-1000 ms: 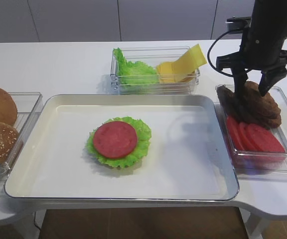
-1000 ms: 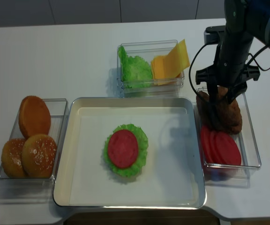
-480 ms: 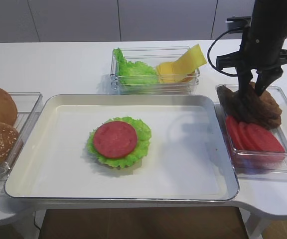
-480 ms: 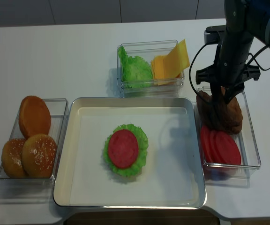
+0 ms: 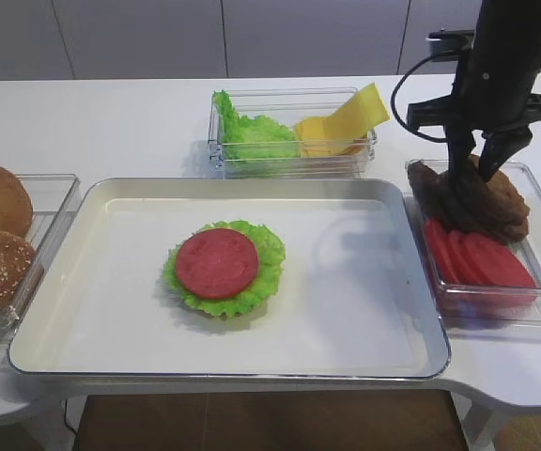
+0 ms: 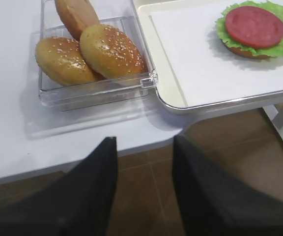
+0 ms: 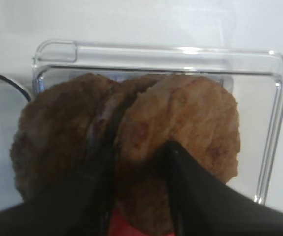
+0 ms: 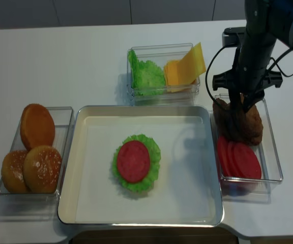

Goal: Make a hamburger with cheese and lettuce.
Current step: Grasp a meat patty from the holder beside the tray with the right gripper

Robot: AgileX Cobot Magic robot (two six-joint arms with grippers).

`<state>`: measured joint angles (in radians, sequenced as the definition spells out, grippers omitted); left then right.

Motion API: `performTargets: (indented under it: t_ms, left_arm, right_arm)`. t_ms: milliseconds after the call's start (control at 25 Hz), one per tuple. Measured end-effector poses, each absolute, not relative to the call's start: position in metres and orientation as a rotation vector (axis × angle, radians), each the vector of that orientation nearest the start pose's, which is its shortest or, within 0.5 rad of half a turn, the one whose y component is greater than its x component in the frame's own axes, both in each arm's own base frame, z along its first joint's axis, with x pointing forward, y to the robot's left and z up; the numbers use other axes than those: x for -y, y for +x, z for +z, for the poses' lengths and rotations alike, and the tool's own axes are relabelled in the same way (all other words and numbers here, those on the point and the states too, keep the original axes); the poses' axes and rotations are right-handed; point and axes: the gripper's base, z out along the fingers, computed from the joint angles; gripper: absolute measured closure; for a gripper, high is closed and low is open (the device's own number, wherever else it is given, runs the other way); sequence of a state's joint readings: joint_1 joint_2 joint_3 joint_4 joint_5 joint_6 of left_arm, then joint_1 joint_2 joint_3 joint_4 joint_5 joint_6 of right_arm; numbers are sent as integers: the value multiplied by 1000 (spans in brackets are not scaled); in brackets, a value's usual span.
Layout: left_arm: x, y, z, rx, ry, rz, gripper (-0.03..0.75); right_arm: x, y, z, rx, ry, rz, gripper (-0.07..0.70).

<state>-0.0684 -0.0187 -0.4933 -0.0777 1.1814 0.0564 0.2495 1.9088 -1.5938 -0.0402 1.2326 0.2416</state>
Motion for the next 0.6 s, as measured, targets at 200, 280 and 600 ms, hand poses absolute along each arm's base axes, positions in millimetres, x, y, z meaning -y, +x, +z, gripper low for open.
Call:
performTargets:
  t_ms: [200, 280, 600]
  left_arm:
    - [6, -13, 266, -2147, 144, -102, 433]
    - [6, -13, 266, -2147, 144, -102, 433]
    - [6, -13, 266, -2147, 144, -102, 433]
  right_arm:
    - [-92, 376, 258, -3007, -28, -10, 412]
    - [-92, 375, 261, -2999, -28, -7, 421]
    - [-90, 370, 274, -2971, -29, -6, 474]
